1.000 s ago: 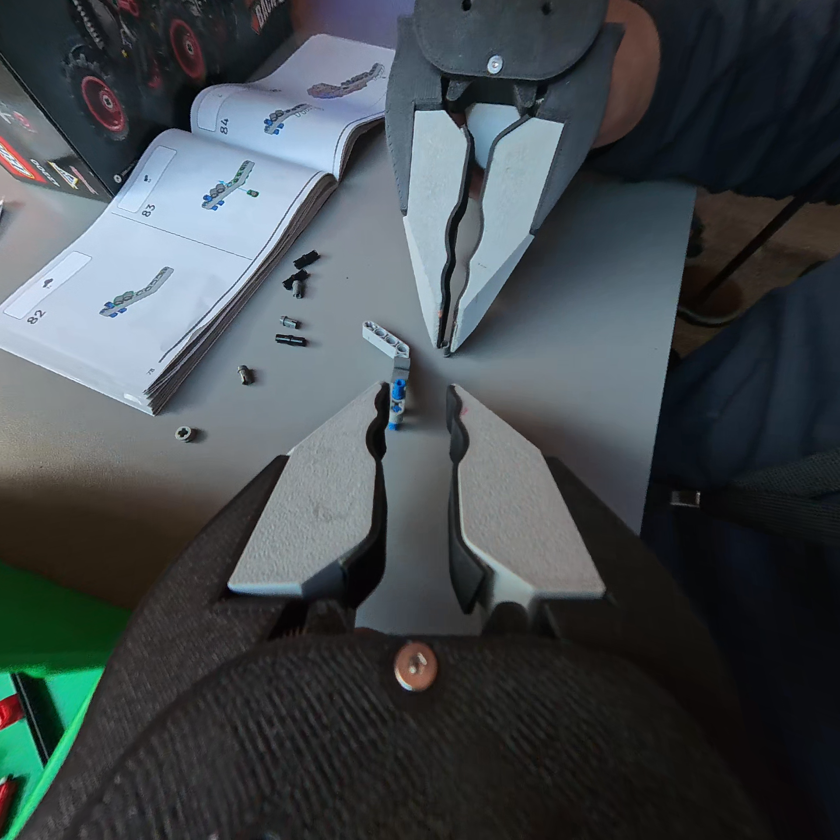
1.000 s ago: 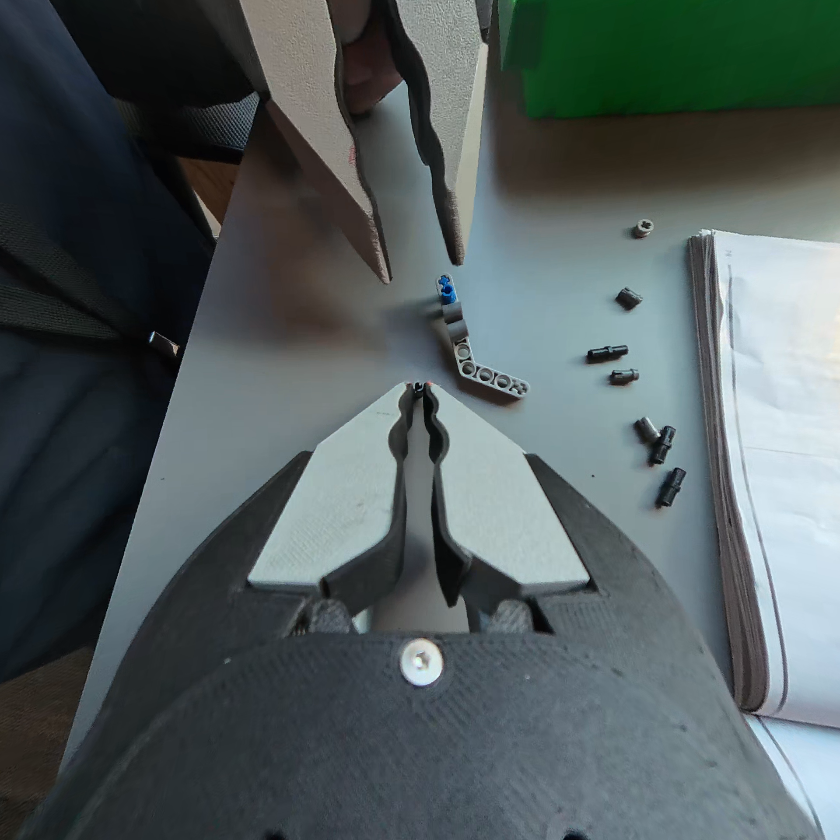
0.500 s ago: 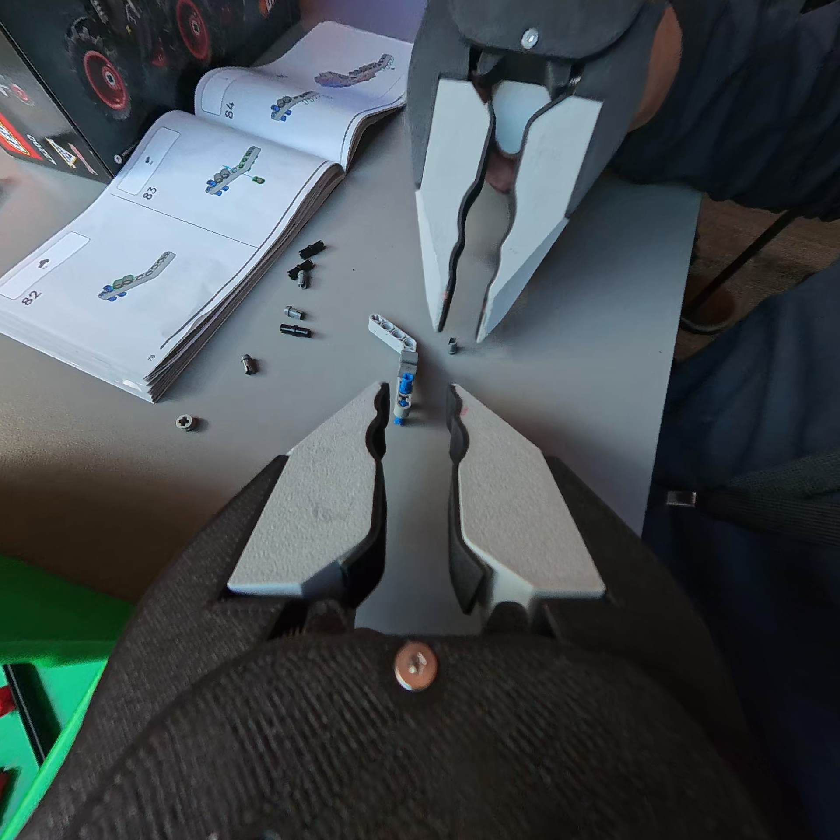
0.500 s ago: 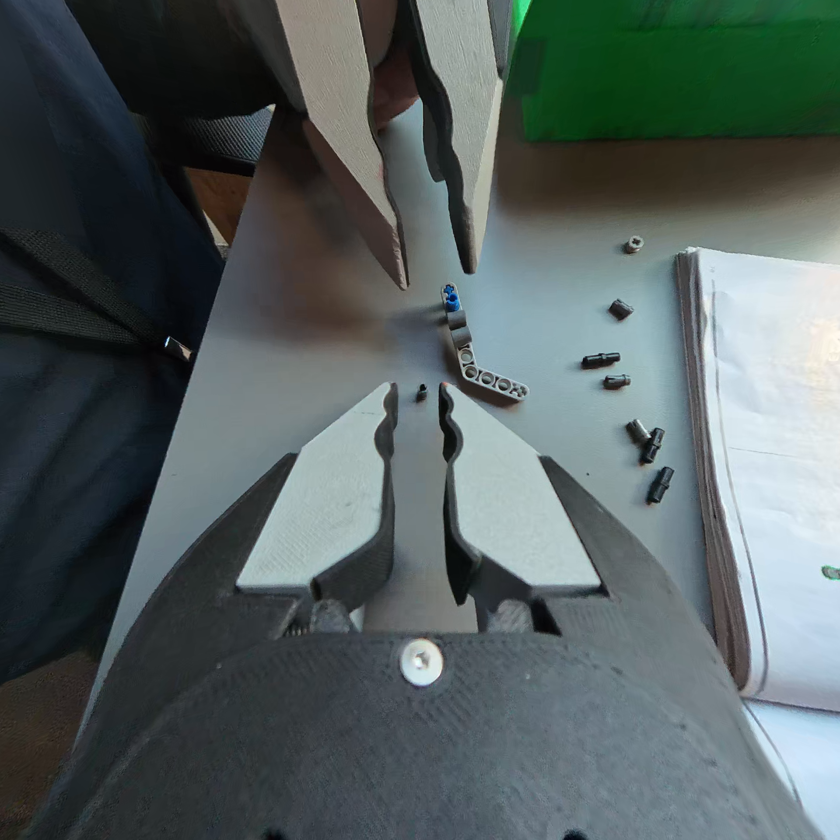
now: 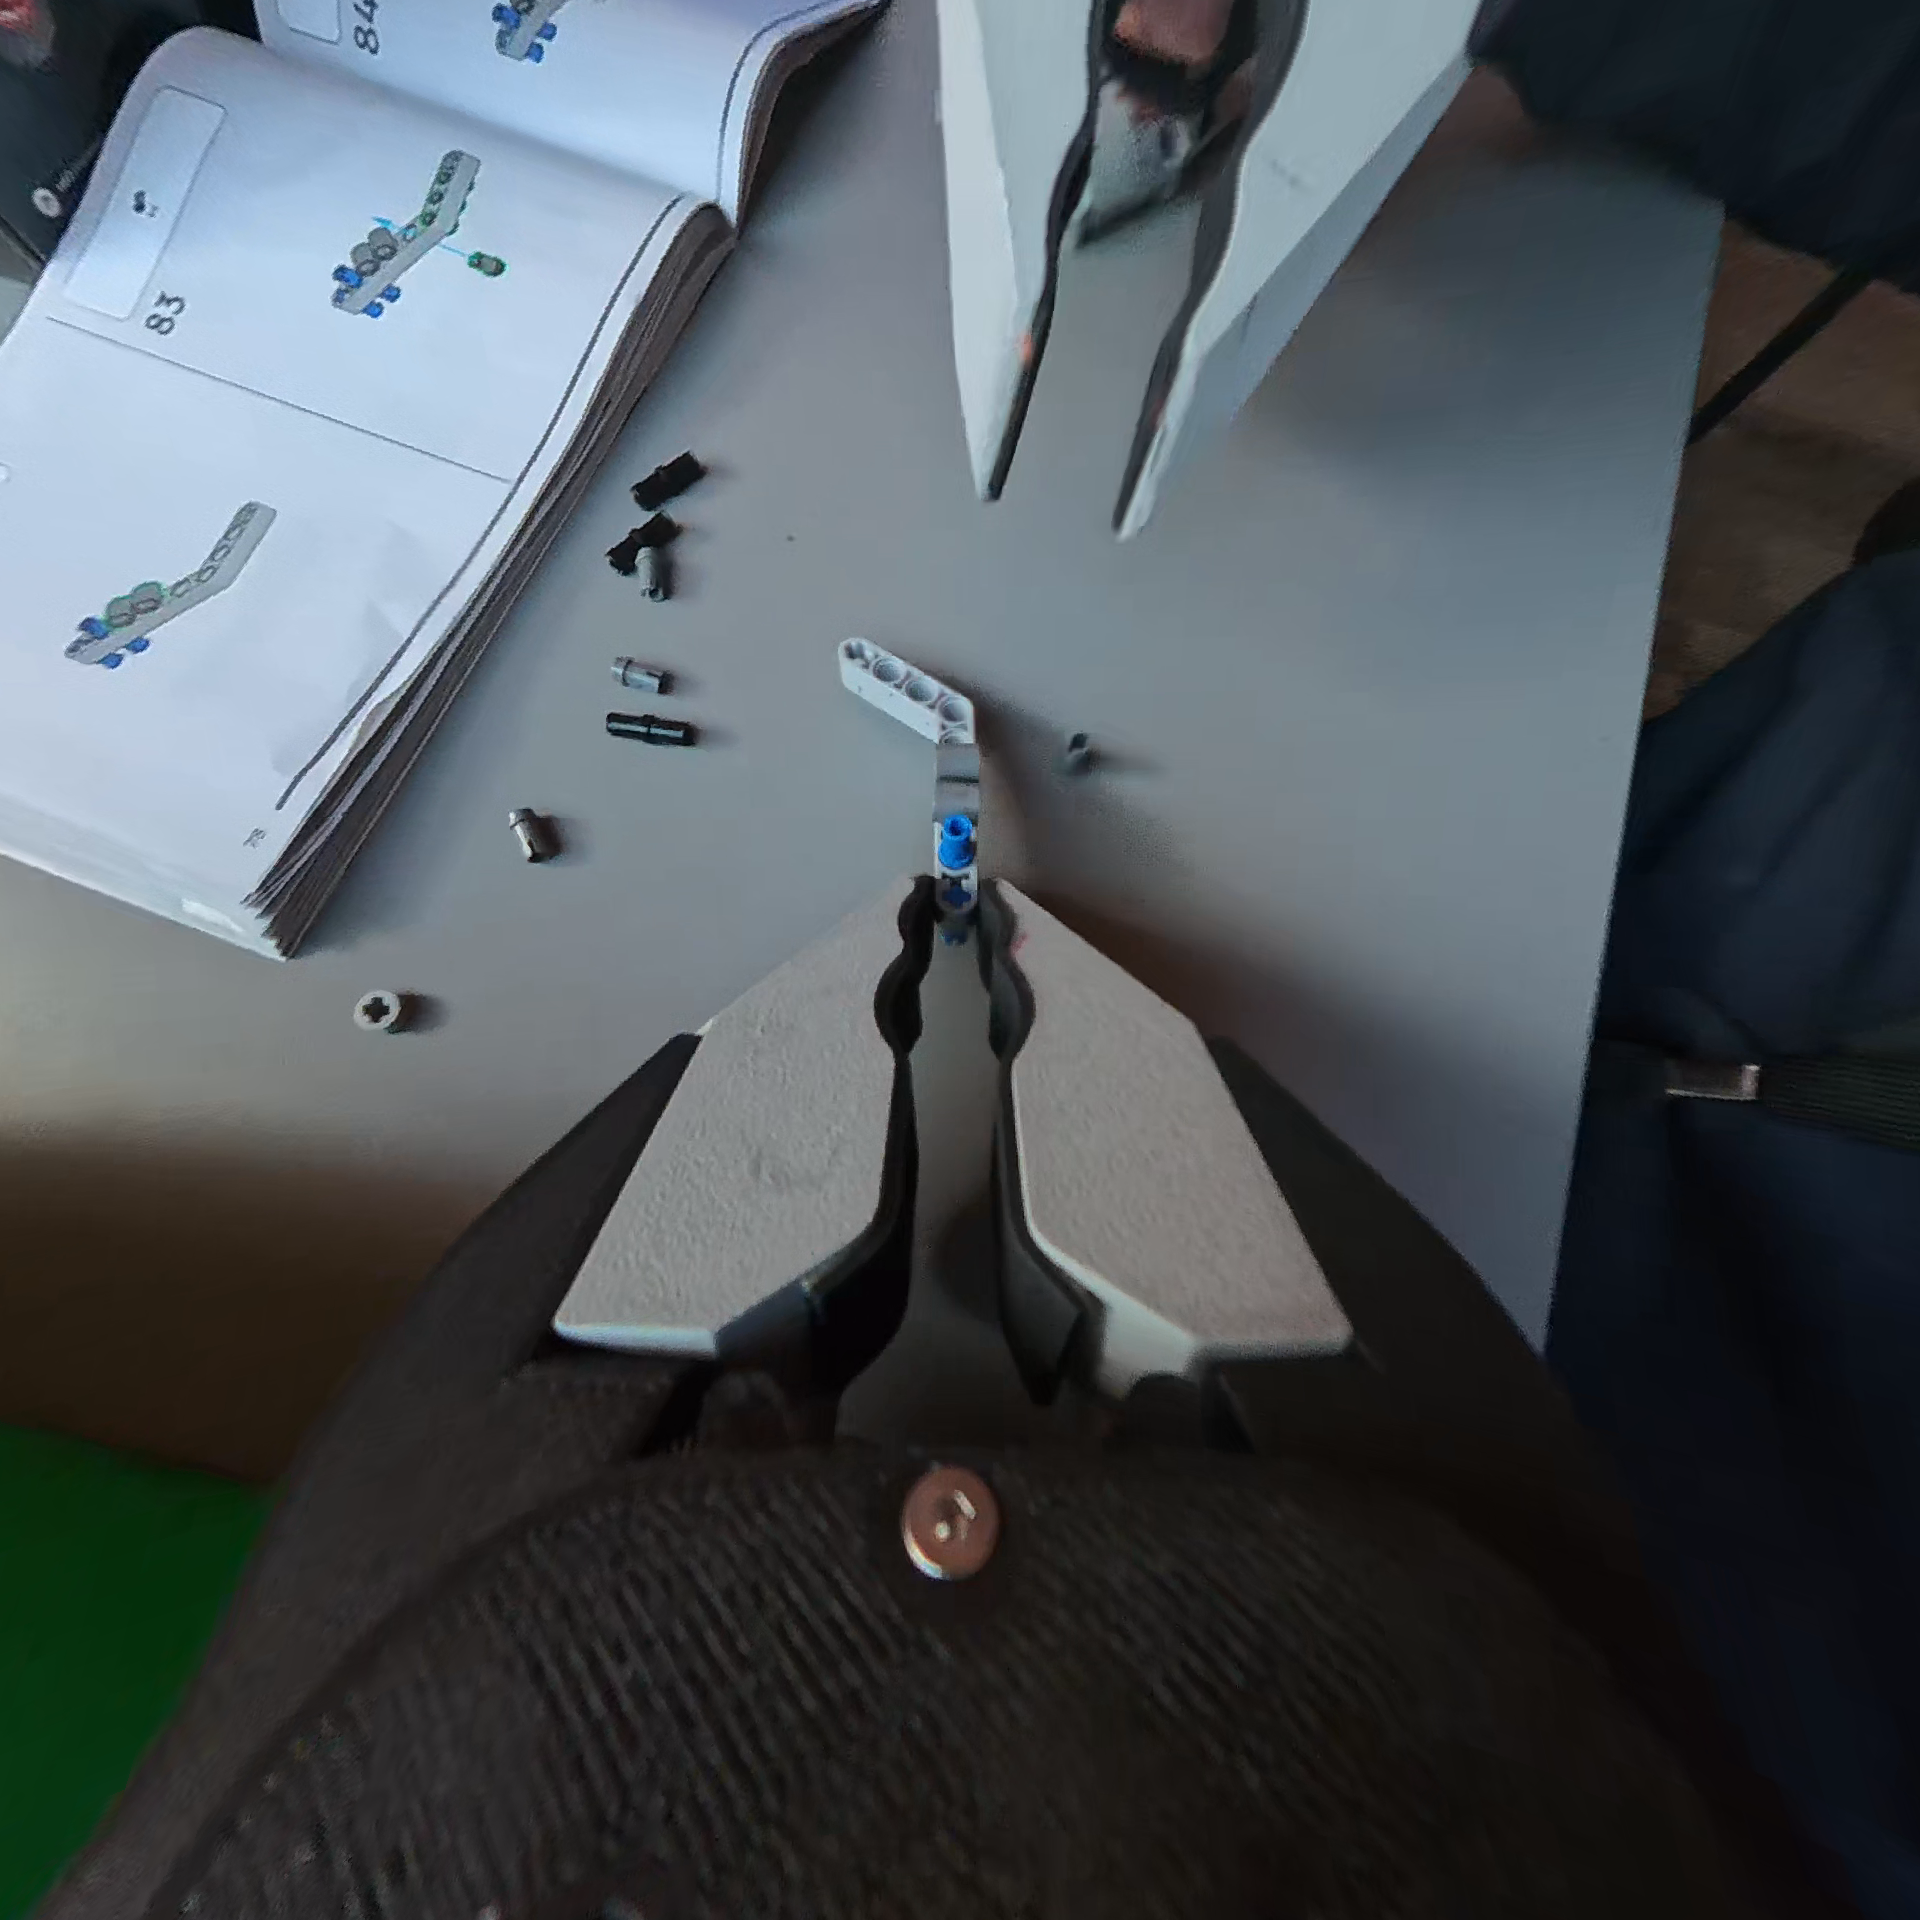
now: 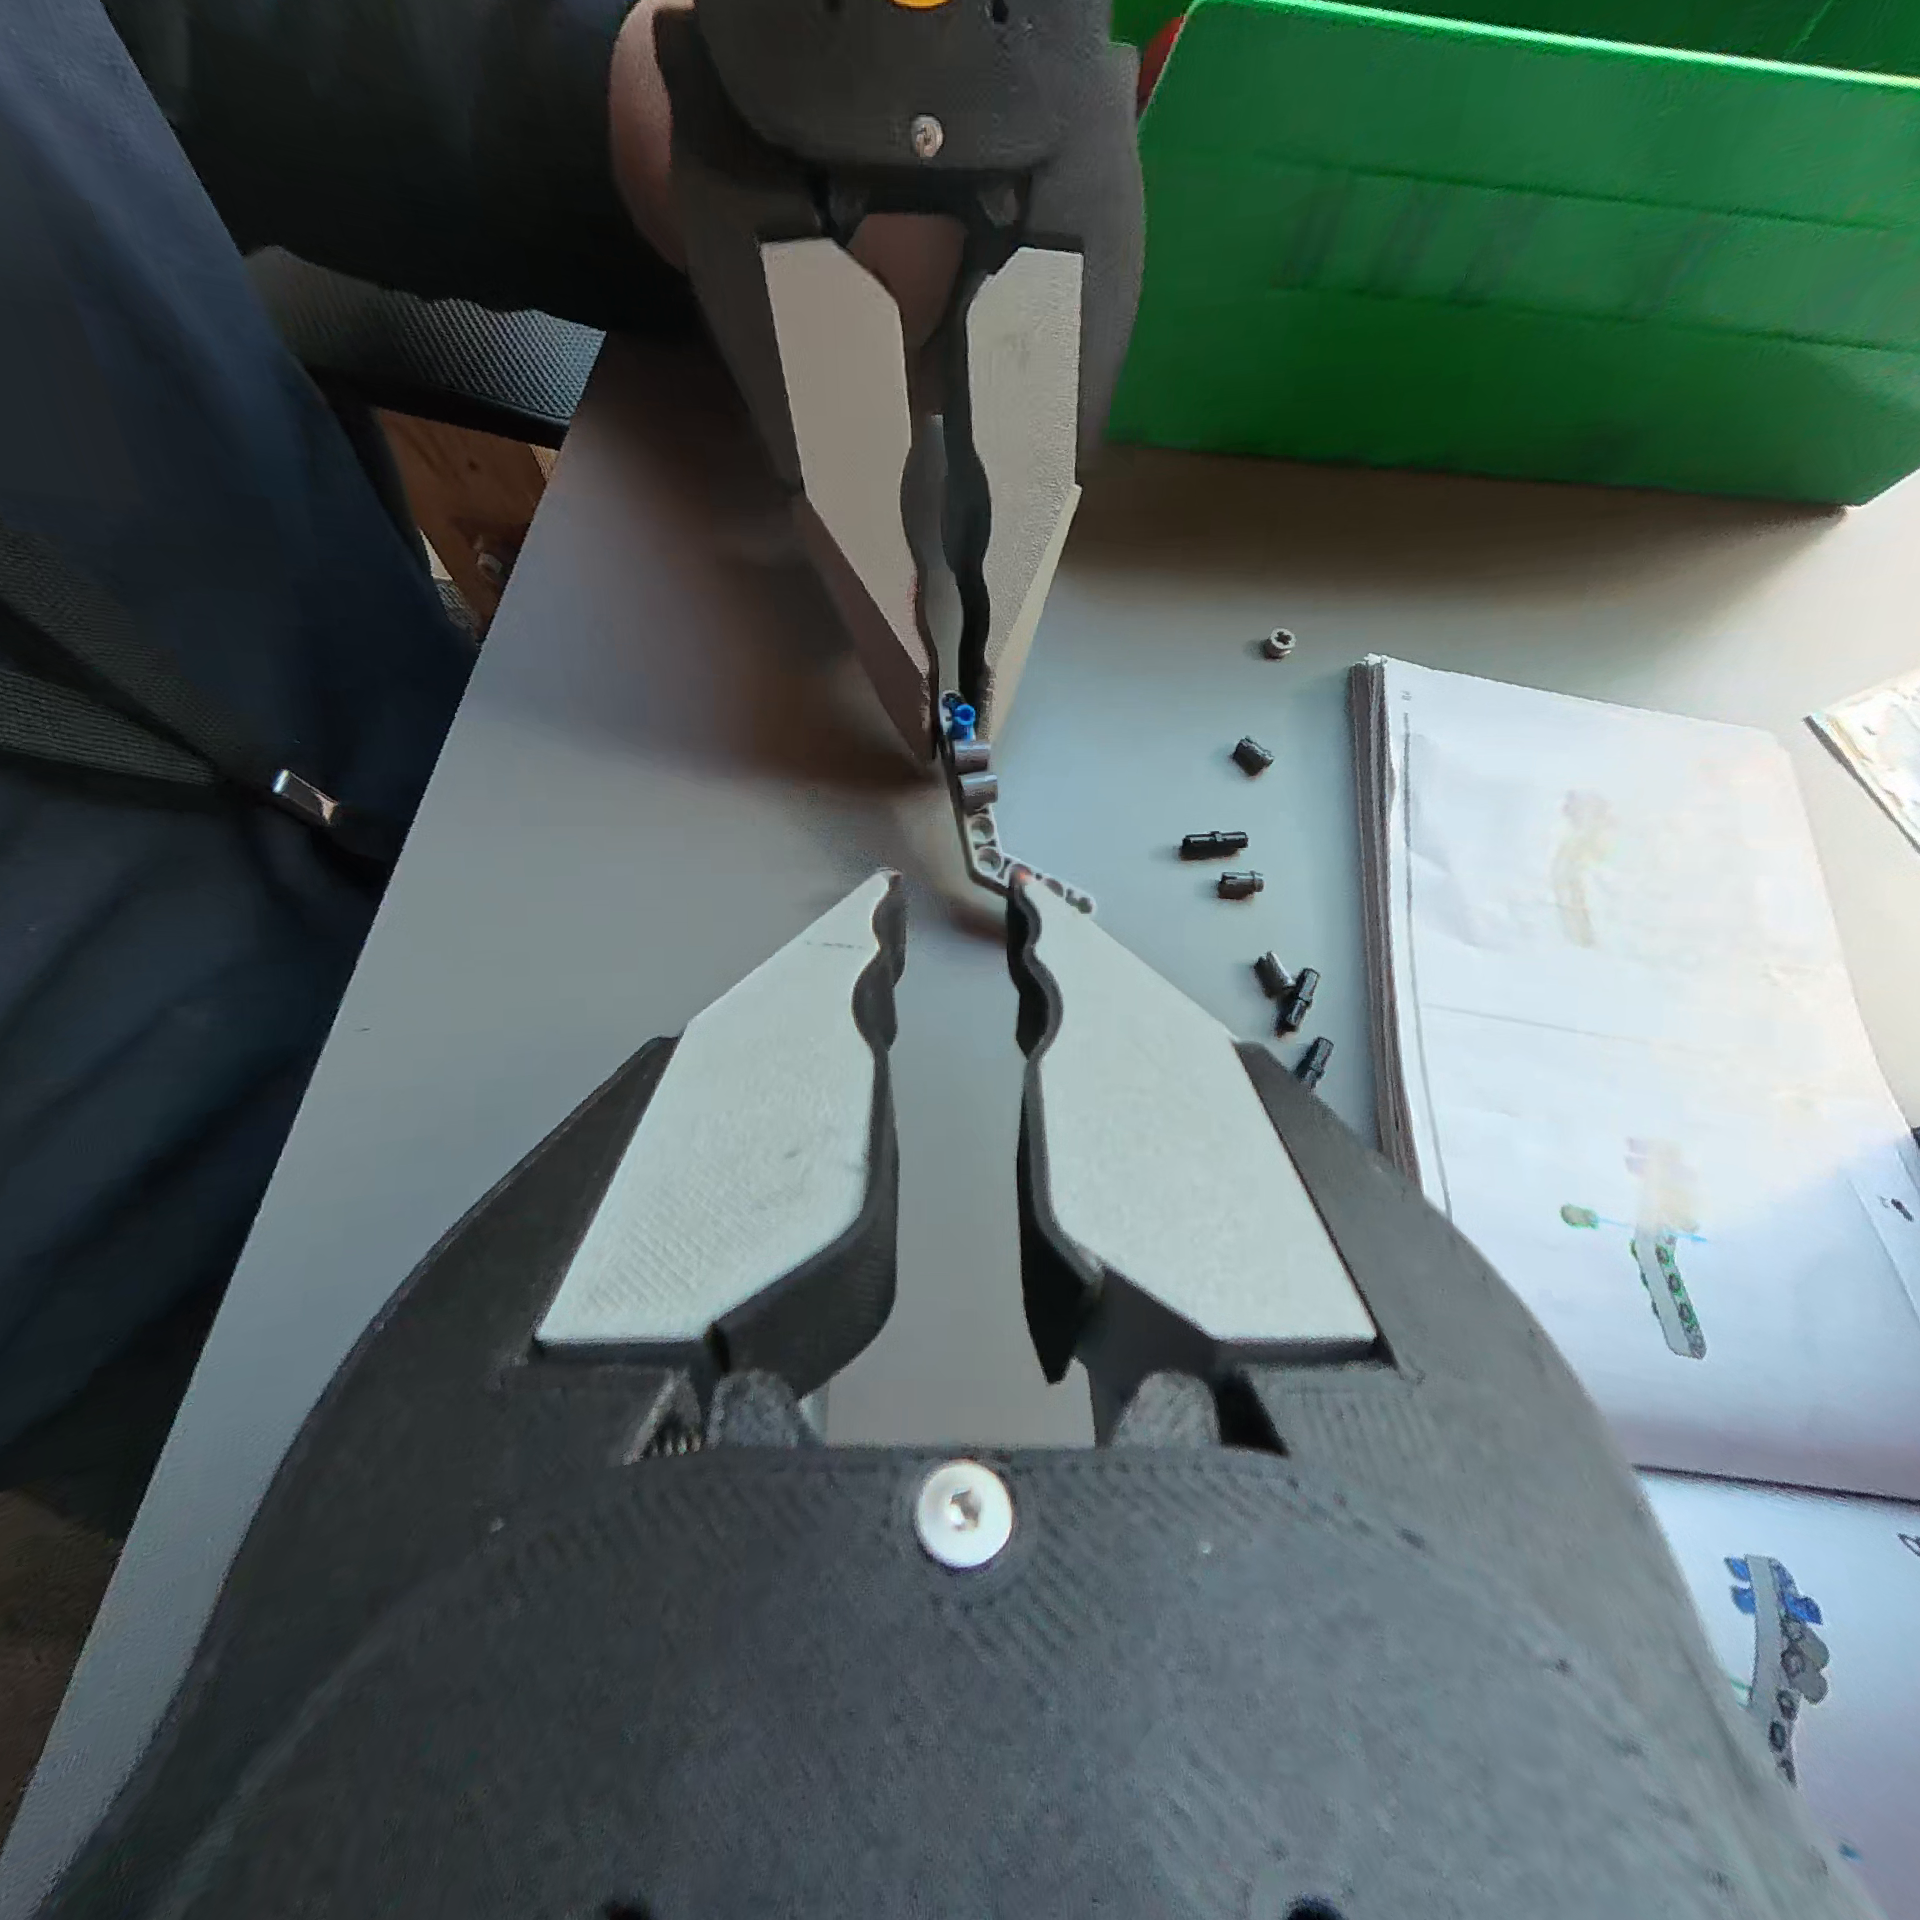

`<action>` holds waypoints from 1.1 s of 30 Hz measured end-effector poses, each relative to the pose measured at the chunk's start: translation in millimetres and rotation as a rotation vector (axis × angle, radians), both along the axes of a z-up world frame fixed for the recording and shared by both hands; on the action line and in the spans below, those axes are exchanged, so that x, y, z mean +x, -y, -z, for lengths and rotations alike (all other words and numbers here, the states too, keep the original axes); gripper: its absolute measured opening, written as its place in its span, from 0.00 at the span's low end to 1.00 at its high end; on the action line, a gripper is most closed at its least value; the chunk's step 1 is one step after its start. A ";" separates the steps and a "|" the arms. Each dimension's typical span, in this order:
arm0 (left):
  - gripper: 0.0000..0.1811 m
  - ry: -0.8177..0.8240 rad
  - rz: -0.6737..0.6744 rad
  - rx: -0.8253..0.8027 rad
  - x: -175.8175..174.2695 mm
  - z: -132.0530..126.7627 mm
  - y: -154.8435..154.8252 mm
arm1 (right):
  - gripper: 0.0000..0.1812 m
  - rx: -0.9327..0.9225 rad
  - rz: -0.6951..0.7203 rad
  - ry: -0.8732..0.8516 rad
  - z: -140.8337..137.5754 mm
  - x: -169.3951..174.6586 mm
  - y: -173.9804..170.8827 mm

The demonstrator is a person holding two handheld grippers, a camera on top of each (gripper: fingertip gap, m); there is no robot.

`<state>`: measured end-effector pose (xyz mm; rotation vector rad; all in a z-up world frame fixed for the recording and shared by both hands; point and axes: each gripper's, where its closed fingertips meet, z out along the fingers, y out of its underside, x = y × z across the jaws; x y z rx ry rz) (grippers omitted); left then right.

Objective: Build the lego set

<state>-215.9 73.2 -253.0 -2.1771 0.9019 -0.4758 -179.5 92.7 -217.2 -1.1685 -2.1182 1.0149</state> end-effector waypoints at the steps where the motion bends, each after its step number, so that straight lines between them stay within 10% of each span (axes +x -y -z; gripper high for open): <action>1: 0.03 0.043 0.015 -0.013 3.2 -3.5 0.8 | 0.09 0.017 -0.003 -0.004 1.0 -0.7 1.0; 7: 0.03 0.265 0.110 -0.062 17.3 -25.3 4.0 | 0.10 0.057 -0.015 -0.021 -1.3 -2.2 7.1; 33: 0.03 0.106 0.121 -0.010 20.6 -10.8 13.9 | 0.02 0.139 -0.056 0.051 20.7 -5.7 22.6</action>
